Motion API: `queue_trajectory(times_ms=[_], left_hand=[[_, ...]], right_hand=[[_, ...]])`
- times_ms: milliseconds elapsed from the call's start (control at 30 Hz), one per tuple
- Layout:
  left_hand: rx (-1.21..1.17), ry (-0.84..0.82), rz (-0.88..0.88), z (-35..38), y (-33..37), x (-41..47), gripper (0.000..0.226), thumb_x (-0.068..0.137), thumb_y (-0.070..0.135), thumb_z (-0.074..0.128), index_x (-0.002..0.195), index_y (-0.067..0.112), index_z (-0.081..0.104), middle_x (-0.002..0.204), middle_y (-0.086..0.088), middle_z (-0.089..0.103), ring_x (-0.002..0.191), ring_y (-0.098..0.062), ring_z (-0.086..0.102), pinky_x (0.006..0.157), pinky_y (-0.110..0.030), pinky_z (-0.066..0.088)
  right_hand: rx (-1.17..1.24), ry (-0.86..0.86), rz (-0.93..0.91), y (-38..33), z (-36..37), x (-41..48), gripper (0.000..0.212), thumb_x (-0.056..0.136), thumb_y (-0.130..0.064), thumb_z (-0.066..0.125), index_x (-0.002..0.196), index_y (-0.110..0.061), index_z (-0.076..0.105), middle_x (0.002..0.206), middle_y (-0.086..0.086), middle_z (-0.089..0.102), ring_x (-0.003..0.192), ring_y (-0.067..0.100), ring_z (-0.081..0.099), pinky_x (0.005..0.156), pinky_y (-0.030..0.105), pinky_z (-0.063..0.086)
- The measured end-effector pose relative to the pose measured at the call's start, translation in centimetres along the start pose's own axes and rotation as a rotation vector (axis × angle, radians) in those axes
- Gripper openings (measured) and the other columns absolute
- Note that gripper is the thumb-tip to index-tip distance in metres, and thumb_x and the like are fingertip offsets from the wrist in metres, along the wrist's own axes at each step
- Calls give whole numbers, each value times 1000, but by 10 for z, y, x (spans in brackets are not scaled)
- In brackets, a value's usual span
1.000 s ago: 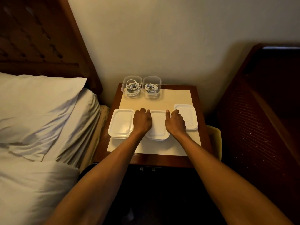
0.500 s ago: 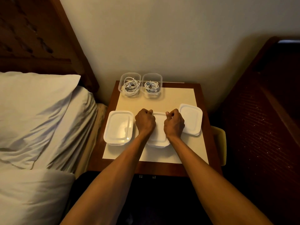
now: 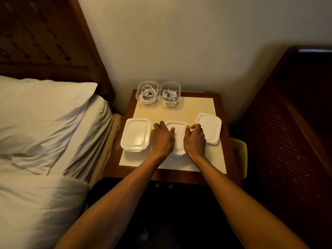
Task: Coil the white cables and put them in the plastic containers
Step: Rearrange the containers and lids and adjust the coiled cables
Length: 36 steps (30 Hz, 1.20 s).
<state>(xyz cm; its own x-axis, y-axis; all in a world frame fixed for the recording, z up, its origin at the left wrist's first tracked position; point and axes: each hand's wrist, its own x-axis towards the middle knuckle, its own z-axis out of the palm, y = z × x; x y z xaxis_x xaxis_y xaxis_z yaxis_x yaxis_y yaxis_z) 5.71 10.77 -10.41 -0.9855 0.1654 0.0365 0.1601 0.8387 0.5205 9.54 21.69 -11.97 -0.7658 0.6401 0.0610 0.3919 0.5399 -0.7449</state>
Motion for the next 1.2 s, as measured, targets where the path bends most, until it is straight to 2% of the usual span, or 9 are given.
queue_trajectory(times_ms=[100, 267, 400, 567, 667, 767, 900, 1067, 1200], left_hand=[[-10, -16, -12, 5, 0, -11, 50, 102, 40, 40, 137, 4, 37, 134, -20, 46, 116, -37, 50, 95, -43, 41], [-185, 36, -9, 14, -13, -20, 58, 100, 46, 43, 144, 10, 34, 132, -18, 48, 118, -35, 48, 98, -43, 40], [-165, 37, -10, 14, -12, -18, 57, 100, 49, 42, 144, 13, 34, 131, -16, 49, 117, -34, 50, 97, -42, 41], [-159, 16, -35, 14, -14, -20, 55, 100, 52, 38, 139, 13, 39, 134, -12, 52, 118, -31, 52, 99, -41, 42], [-144, 27, -10, 2, -18, -16, 41, 102, 39, 37, 128, 10, 49, 123, -14, 56, 111, -31, 54, 96, -41, 42], [-243, 118, 45, -25, -17, -13, 32, 103, 24, 39, 126, 9, 55, 117, -13, 59, 105, -30, 56, 92, -41, 43], [-312, 206, 58, -68, -32, 6, 32, 100, 22, 45, 126, 11, 61, 115, -12, 63, 98, -27, 58, 89, -39, 46], [-235, 203, 41, -102, -81, 31, 31, 98, 23, 44, 118, 14, 65, 111, -9, 64, 92, -19, 56, 80, -28, 42], [-214, 207, -48, -109, -113, 38, 32, 95, 29, 44, 115, 16, 67, 109, -8, 68, 91, -22, 62, 81, -39, 56]], right_hand=[[-20, -29, -5, 6, 1, -11, 30, 102, -39, 39, 109, -11, 46, 105, 12, 62, 91, 27, 61, 73, 32, 48], [42, -11, -24, 12, 7, -18, 23, 104, -34, 38, 101, -13, 45, 96, 12, 62, 88, 31, 59, 74, 41, 49], [37, 7, -43, 14, 10, -17, 22, 104, -33, 38, 103, -13, 45, 94, 13, 61, 85, 31, 60, 73, 44, 53], [18, -68, -19, 11, 2, -14, 22, 103, -33, 38, 103, -12, 43, 94, 15, 63, 85, 34, 61, 70, 40, 48], [-6, -120, -53, 5, -8, -10, 19, 103, -30, 41, 104, -11, 44, 96, 14, 63, 85, 31, 62, 71, 38, 50], [37, -115, -102, -12, -17, -6, 20, 102, -31, 43, 108, -13, 47, 99, 10, 65, 85, 27, 64, 74, 39, 56], [110, -117, -162, -56, -15, -4, 22, 102, -33, 44, 111, -13, 46, 95, 2, 59, 80, 18, 62, 69, 33, 58], [153, -248, -141, -104, 17, -8, 19, 100, -33, 47, 106, -16, 45, 99, 6, 60, 83, 24, 64, 64, 41, 61], [121, -325, -121, -123, 45, -12, 20, 99, -33, 49, 106, -15, 47, 106, 9, 64, 91, 27, 63, 80, 43, 57]])
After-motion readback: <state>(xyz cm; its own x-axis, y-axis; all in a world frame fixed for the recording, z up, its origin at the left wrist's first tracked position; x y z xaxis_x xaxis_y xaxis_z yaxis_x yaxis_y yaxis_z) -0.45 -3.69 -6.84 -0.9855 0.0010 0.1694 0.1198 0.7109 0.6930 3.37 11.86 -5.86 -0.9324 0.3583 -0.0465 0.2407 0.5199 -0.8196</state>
